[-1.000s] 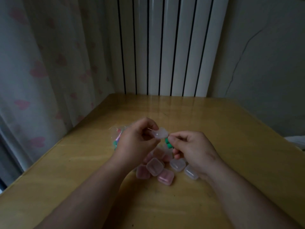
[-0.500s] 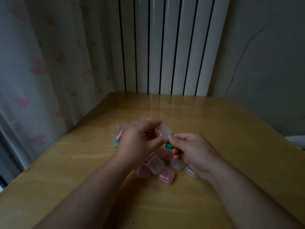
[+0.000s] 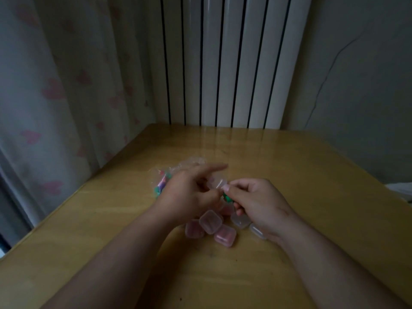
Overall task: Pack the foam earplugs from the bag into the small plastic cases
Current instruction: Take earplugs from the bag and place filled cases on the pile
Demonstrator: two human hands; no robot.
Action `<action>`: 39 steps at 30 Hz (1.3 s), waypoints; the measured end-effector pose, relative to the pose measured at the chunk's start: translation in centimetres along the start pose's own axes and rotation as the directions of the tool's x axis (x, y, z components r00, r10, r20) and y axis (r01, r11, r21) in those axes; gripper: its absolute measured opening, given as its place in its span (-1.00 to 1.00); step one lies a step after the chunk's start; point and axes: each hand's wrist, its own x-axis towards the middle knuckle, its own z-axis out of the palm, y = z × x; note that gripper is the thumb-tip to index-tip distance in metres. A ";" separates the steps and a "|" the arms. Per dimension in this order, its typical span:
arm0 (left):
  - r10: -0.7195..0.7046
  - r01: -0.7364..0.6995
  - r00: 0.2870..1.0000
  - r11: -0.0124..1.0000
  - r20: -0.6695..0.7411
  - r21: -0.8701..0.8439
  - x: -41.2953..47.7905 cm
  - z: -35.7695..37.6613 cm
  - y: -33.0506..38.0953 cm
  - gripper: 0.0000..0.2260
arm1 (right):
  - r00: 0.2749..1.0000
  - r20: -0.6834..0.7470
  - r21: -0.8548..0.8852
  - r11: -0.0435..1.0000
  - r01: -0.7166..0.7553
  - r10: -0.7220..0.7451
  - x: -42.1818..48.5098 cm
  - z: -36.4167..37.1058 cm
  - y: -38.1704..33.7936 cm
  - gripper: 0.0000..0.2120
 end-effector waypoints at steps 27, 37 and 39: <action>-0.086 0.075 0.993 0.990 -0.086 -0.120 -0.1 0.5 0.7 -0.80 | 0.998 -0.015 0.044 0.998 -0.055 0.056 0.1 -0.2 -0.1 -0.86; -0.278 0.201 0.948 0.900 -0.155 -0.386 0.0 0.1 1.8 -0.88 | 0.999 -0.034 -0.074 0.997 -0.023 0.020 0.0 -0.2 -0.4 -0.85; -0.275 0.192 0.947 0.898 -0.166 -0.396 -0.1 -0.2 2.1 -0.83 | 1.000 -0.003 -0.044 0.999 -0.005 0.005 0.0 -0.4 -0.5 -0.88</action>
